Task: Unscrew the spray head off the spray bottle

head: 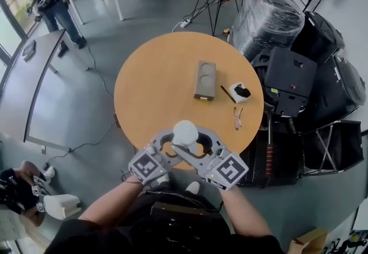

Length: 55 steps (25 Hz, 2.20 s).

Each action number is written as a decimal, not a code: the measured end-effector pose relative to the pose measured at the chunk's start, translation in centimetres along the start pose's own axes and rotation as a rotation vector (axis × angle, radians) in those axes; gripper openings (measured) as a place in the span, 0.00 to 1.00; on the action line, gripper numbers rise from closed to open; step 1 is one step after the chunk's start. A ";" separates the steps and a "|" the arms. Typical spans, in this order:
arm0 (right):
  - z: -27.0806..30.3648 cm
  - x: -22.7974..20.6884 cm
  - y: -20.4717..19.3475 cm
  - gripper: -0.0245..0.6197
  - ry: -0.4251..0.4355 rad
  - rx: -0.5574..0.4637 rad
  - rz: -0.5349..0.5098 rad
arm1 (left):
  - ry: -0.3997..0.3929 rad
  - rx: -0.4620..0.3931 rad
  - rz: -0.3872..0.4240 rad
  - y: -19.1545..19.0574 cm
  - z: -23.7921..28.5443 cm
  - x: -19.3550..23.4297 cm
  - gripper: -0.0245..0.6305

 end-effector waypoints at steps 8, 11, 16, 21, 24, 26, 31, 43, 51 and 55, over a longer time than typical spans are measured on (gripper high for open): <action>-0.7 1.0 -0.4 0.41 0.200 0.044 -0.012 | -0.242 -0.007 -0.017 -0.5 -1.0 -0.5 0.50; -0.5 1.3 0.1 0.41 0.218 0.038 -0.012 | -0.274 0.001 -0.007 -0.3 -1.5 -0.4 0.50; -0.7 1.1 0.4 0.41 0.215 0.032 -0.014 | -0.273 0.001 0.008 -0.4 -1.2 -0.4 0.50; -0.8 1.0 0.9 0.41 0.206 0.019 -0.016 | -0.275 0.009 0.000 -1.0 -1.0 -0.4 0.50; -0.7 0.9 1.8 0.41 0.199 0.006 -0.020 | -0.269 0.016 0.000 -1.3 -1.1 -0.1 0.50; -0.8 0.7 2.4 0.41 0.194 0.001 -0.024 | -0.261 0.026 0.003 -1.7 -1.0 0.1 0.50; -1.2 0.1 3.3 0.41 0.184 0.002 -0.027 | -0.246 0.038 0.000 -3.1 -0.4 0.1 0.50; -1.6 -1.7 5.6 0.41 0.141 -0.065 -0.032 | -0.225 0.045 -0.010 -4.2 0.6 1.2 0.50; -2.8 -3.7 7.4 0.41 0.109 -0.127 -0.015 | -0.225 0.032 0.020 -6.2 1.7 2.1 0.50; -3.4 -4.8 7.4 0.41 0.073 -0.114 -0.029 | -0.211 0.028 0.036 -6.9 2.3 2.5 0.50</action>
Point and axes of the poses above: the fingertips, and each gripper's own axes: z forward along the fingers, x to its left, y out of its top, the point moved 10 cm from there along -z, backward along the fingers, and after that the axes turned 2 degrees about -x, right-handed, at the moved point
